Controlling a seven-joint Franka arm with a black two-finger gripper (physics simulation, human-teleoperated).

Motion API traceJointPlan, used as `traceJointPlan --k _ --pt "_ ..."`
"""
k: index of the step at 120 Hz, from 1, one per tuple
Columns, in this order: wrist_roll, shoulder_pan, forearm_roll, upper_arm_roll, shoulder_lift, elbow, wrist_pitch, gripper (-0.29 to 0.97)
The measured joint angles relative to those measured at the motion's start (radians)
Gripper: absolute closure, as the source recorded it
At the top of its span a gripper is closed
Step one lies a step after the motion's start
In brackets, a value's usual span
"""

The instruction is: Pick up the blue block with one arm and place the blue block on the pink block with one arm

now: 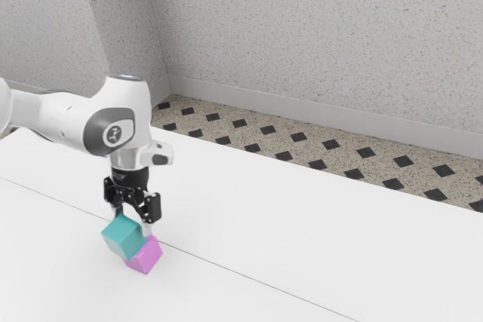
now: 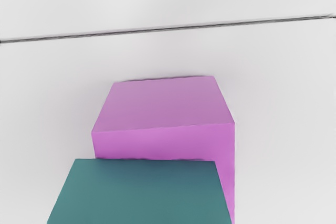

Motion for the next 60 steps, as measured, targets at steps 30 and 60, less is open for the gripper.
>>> traceJointPlan --k 30,60 --pt "0.004 -0.004 0.019 -0.005 -0.01 0.173 -0.014 0.02" --pt "0.006 0.008 0.085 -0.017 -0.027 0.569 -0.18 0.01"
